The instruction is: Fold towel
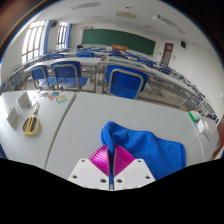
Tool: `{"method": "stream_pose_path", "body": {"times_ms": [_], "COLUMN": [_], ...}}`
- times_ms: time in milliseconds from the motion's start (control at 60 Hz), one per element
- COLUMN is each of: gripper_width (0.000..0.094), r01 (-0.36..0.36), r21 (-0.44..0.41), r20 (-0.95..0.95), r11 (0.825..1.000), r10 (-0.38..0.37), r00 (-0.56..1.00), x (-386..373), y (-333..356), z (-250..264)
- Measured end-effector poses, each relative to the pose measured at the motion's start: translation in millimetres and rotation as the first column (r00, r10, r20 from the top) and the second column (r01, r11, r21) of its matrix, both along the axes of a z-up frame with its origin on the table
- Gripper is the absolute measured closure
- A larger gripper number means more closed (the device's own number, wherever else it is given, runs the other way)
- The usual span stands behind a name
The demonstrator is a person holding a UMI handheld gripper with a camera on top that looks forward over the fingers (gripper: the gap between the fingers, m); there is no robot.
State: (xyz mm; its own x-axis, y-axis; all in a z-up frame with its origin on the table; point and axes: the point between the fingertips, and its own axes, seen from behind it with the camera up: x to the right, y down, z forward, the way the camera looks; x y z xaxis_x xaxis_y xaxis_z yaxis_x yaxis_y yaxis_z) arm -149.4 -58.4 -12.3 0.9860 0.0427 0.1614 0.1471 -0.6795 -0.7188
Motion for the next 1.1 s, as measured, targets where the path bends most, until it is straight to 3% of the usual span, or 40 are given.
{"method": "stream_pose_path", "body": {"times_ms": [117,283,383,517,550,600,683,733,883,1100], "gripper_width": [0.0901,0.0903,0.0902,0.0892,0.0851,0.0707,0.0251,0.0064,0.0084,0.0086], "r01": [-0.018,-0.034,0.000,0.050,0.069,0.085,0.122,0.134,0.115,0.081], "r21": [-0.014,0.068,0.081,0.047,0.027,-0.013,-0.031,-0.020,0.040,0.117], "r20": [-0.090,-0.323,-0.362,-0.286,-0.260,-0.227,-0.149,-0.108,-0.049,-0.054], "r11": [1.000,0.997,0.997,0.998,0.997,0.996,0.992,0.991,0.992,0.990], "r10": [0.017,0.054,0.029,-0.034,-0.060,-0.086,-0.126,-0.136,-0.113,-0.075], "r00": [0.996,0.945,0.932,0.958,0.964,0.970,0.981,0.985,0.992,0.996], "x": [-11,-36,-10,63,84,120,158,181,191,138], "y": [-3,4,6,3,0,-11,-17,-25,-47,-108], "z": [14,91,113,89,80,65,59,63,102,164]}}
